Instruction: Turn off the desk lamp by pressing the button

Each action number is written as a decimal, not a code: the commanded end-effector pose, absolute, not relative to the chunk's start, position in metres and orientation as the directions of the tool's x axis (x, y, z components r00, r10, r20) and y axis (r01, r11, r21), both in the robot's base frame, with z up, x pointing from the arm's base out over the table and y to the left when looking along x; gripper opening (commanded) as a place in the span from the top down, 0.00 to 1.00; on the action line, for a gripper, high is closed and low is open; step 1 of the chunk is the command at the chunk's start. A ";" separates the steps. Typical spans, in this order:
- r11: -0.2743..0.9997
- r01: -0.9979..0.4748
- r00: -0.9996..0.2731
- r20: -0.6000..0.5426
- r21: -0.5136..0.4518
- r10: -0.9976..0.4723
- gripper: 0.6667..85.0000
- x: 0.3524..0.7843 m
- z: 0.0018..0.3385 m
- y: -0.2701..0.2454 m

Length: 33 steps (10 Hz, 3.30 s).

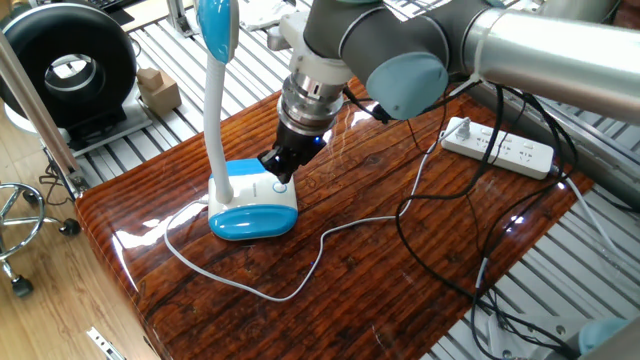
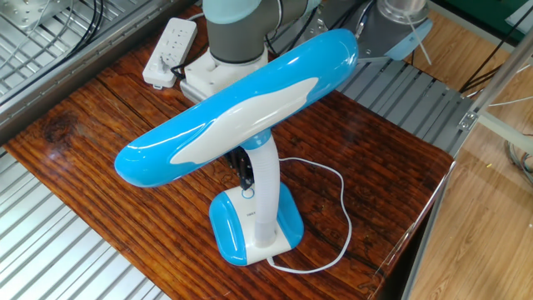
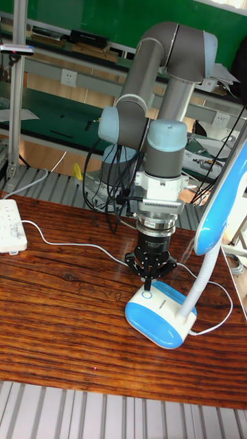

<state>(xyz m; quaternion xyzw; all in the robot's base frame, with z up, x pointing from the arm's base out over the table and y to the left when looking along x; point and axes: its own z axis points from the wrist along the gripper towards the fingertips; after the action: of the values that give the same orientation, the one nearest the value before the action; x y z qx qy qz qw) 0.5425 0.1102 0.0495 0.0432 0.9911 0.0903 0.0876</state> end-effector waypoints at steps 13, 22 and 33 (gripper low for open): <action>0.980 0.068 -0.978 -0.181 0.188 0.103 0.99 0.544 0.031 0.118; 0.975 0.035 -0.990 -0.125 0.222 0.064 0.99 0.526 0.077 0.079; 0.994 -0.085 -0.978 -0.198 0.062 -0.071 0.99 0.545 0.078 0.040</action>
<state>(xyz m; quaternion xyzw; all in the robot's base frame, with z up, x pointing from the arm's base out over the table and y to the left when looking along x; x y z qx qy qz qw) 0.5387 0.0408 0.0757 -0.0322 0.9946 0.0370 0.0913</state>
